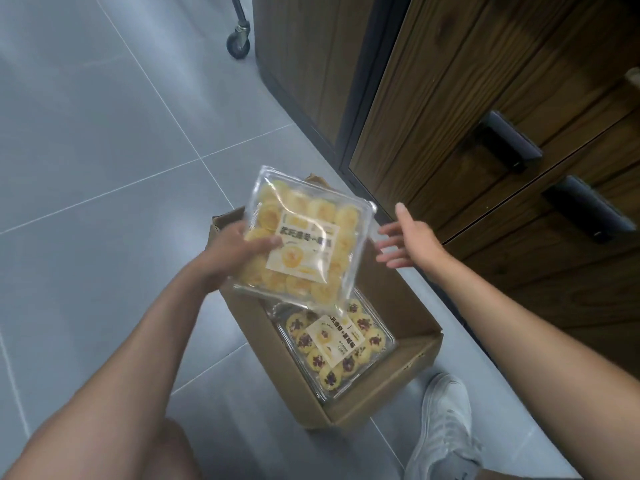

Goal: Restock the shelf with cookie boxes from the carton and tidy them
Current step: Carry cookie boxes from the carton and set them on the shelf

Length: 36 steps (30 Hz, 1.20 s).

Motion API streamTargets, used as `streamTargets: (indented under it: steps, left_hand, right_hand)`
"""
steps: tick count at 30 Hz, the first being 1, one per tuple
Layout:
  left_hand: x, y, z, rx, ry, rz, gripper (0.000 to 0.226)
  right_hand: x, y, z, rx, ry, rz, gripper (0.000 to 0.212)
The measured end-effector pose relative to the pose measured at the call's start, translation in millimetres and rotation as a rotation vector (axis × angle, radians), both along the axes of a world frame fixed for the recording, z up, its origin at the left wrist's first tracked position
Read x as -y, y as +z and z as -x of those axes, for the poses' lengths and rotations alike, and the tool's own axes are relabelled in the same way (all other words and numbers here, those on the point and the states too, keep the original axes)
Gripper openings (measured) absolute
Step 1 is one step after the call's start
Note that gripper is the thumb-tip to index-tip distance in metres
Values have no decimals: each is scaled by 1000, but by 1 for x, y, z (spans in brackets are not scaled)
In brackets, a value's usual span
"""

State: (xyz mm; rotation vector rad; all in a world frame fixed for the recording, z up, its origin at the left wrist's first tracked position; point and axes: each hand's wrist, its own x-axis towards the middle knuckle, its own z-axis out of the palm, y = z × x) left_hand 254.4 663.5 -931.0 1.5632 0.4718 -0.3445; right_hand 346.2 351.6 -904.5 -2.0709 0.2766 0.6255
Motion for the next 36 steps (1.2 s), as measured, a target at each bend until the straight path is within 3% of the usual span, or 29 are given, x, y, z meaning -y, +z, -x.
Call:
streamTargets:
  steps: [2, 7, 9, 16, 21, 24, 28, 32, 36]
  left_hand:
    - [-20, -1, -2, 31, 95, -49, 18]
    - [-47, -3, -1, 82, 224, -112, 13]
    - [-54, -4, 0, 97, 245, -102, 12]
    - [-75, -13, 4, 115, 311, -110, 21]
    - [-77, -16, 2, 108, 320, -104, 16]
    - [-78, -16, -1, 105, 320, -101, 15]
    - [-78, -17, -5, 103, 330, -79, 19]
    - [-75, -19, -9, 93, 338, -68, 17]
    - [-73, -20, -11, 85, 341, -61, 21]
  right_hand:
    - [10, -28, 17, -134, 29, 17, 59]
    - [19, -94, 68, -293, 517, 515, 58]
    - [19, -107, 79, -359, 523, 595, 70]
    - [27, -132, 86, -419, 582, 725, 46]
    - [39, -123, 73, -465, 490, 592, 60]
    - [47, -116, 69, -615, 248, 304, 75]
    - [50, -102, 78, -691, -194, -100, 44]
    - [40, -98, 99, -581, -622, -404, 40]
    - [13, -106, 128, -477, -787, -588, 29]
